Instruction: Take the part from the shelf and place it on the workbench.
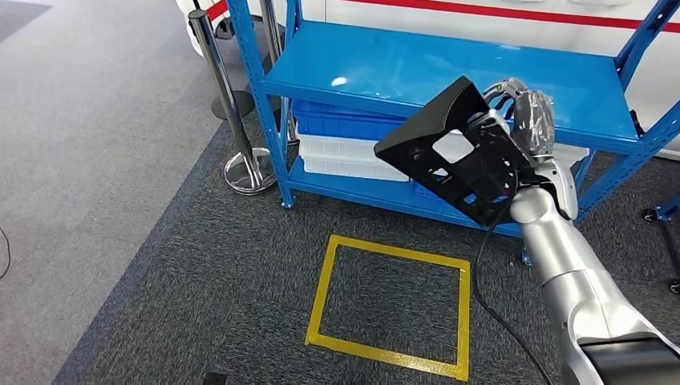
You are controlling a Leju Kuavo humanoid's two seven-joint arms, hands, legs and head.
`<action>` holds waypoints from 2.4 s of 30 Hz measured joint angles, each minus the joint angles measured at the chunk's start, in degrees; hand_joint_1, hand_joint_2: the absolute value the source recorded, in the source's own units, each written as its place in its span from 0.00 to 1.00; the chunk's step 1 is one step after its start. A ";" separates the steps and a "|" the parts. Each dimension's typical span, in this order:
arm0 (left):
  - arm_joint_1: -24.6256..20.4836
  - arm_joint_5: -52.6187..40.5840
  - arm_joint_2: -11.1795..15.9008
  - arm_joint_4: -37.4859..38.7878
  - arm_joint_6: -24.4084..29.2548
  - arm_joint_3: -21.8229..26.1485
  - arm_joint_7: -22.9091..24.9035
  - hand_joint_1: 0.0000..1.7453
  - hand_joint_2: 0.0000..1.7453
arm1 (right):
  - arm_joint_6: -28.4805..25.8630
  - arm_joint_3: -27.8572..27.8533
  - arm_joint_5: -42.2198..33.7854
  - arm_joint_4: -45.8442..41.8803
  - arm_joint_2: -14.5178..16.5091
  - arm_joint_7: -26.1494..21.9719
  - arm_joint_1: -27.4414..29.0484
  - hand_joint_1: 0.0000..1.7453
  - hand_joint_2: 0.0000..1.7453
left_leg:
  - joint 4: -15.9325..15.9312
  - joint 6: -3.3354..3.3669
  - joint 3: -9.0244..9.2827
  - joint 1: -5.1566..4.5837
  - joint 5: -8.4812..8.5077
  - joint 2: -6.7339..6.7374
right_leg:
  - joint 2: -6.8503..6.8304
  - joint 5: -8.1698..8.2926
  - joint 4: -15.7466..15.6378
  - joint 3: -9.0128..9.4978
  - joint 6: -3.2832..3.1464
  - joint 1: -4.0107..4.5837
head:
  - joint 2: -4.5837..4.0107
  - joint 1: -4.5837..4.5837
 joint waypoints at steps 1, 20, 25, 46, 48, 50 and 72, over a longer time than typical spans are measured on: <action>0.02 0.02 0.10 0.00 0.04 0.16 -0.04 0.00 1.00 | 0.28 -0.30 -0.83 0.10 -0.01 -0.48 -0.05 1.00 1.00 | -0.80 0.19 0.36 -0.18 -0.13 0.02 | 0.03 0.29 -0.09 -0.10 0.39 -0.06 | 0.00 0.00; 0.39 0.94 0.08 0.00 0.15 0.48 0.09 0.00 1.00 | -1.14 -3.00 -4.15 0.26 -0.59 -1.70 -0.15 1.00 1.00 | 2.09 -0.64 -2.89 -0.17 -0.65 3.95 | -1.41 -0.67 0.25 0.46 -1.00 0.17 | 0.01 0.01; 0.80 0.93 0.06 0.00 0.18 0.48 0.44 0.00 1.00 | -1.16 -3.01 -3.91 0.05 -0.64 -1.18 -0.29 1.00 1.00 | 15.48 -1.01 -7.94 0.18 -6.82 0.40 | 2.38 0.27 0.25 -0.45 -1.55 0.24 | 0.01 -0.01; 0.29 0.62 0.35 -0.07 1.13 0.48 1.45 0.00 1.00 | -1.73 -3.08 -2.58 -0.95 -2.44 -1.28 1.36 1.00 1.00 | -0.86 0.06 -0.81 -0.12 0.92 6.06 | -4.78 -0.58 0.50 -0.01 1.36 -0.14 | 0.01 0.19; 0.26 0.72 0.39 -0.07 1.08 0.48 1.45 0.00 1.00 | -1.75 -3.08 -2.54 -1.02 -2.43 -1.13 1.22 1.00 1.00 | -0.82 -0.54 -0.69 -0.25 0.74 7.11 | -3.42 -0.27 0.59 -0.31 0.47 -0.07 | 0.01 0.18; 0.19 0.78 0.40 -0.07 1.02 0.48 1.45 0.00 1.00 | -1.69 -3.08 -2.45 -1.08 -2.33 -0.90 0.80 1.00 1.00 | 0.49 -1.16 -1.10 0.03 -0.61 5.50 | -2.08 0.14 0.30 -0.50 -0.28 -0.29 | 0.00 0.16; 0.00 -0.17 -0.03 -0.02 0.68 0.31 1.83 0.00 1.00 | -2.08 -3.25 0.79 -2.78 -3.23 2.21 1.42 1.00 1.00 | -2.37 1.53 0.06 0.11 1.34 2.98 | 0.04 -3.89 13.24 -7.71 2.59 -0.85 | 0.00 0.17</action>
